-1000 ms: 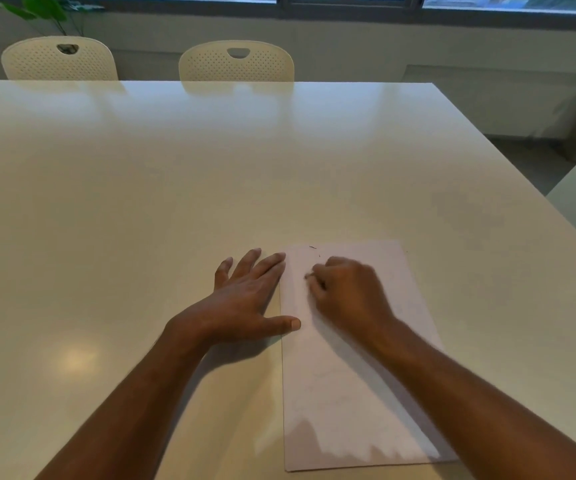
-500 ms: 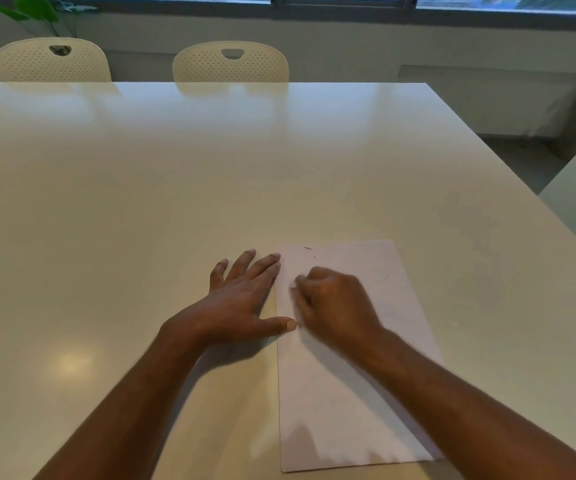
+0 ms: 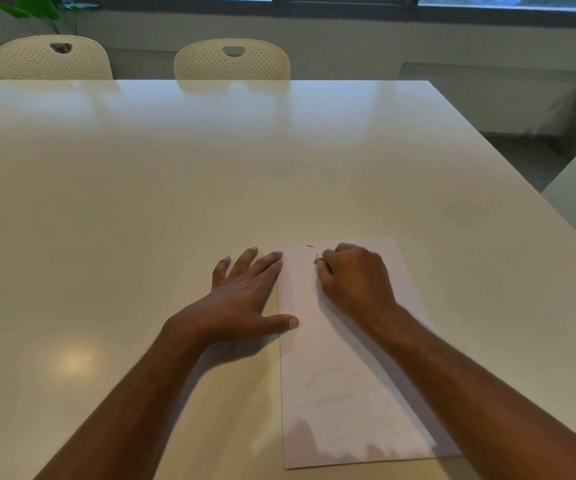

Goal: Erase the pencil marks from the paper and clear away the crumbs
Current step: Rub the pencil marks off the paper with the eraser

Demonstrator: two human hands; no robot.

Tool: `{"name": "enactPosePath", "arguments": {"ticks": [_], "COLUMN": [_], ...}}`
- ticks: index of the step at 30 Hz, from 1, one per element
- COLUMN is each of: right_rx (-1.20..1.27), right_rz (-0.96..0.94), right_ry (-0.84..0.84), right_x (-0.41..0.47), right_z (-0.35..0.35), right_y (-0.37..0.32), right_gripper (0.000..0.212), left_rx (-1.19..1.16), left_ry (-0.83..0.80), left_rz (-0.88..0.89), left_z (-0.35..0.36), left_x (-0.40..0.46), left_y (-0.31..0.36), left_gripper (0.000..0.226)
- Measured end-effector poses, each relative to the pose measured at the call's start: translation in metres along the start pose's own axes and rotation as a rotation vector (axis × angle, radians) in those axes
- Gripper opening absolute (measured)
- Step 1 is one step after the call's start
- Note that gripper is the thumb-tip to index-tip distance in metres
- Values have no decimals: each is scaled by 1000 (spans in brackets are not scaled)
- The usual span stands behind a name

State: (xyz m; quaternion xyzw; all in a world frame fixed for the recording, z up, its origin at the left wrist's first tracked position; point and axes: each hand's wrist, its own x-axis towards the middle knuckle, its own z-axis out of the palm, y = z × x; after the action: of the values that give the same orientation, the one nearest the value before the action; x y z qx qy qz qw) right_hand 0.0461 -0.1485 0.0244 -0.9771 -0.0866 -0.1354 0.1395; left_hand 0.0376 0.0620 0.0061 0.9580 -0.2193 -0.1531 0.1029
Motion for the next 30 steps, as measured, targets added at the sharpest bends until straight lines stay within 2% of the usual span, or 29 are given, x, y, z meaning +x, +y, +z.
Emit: {"name": "enactPosePath", "arguments": {"ticks": [2,4,5,9,10,15,19,20,22,25,26,30], "right_rx": [32,112,111,-17,-34,104,-39,-63,-21,106,98,-42], "right_rz": [-92,-217,-222,40,51,-202,68,83,-9,-178,-160,103], "right_ry": [-8,-123,-153,-4,16,-171,-3,15,5,-134,-123,24], "right_x": [-16,-39,-41,-11,-12,-45,-13,-13,-24,-46,-42,-13], "right_z": [0,-2,-5,-9,-9,-5,-10,-10,-6,-5,-7,-10], "right_y": [-14,-28,-25,19,19,-17,25,26,9,-13,-8,31], "right_gripper": [25,26,27,24,24,32,28,27,27,32,32,27], "left_rx": [6,11,15,37,30,22,12,13,12,9,11,14], "left_ry": [-1,-15,-16,-20,-21,-37,-50,-51,-58,-65,-65,-61], "left_rz": [4,10,15,24,22,29,39,38,41,41,42,56], "left_z": [0,0,0,0,0,-2,-3,-3,-3,-2,-2,-1], "left_x": [0,0,0,0,0,-1,-2,-2,-1,-1,-1,0], "left_y": [0,0,-1,-3,-3,-1,0,0,0,-2,-2,-3], "left_gripper": [108,109,108,105,107,98,99,99,99,99,100,111]}}
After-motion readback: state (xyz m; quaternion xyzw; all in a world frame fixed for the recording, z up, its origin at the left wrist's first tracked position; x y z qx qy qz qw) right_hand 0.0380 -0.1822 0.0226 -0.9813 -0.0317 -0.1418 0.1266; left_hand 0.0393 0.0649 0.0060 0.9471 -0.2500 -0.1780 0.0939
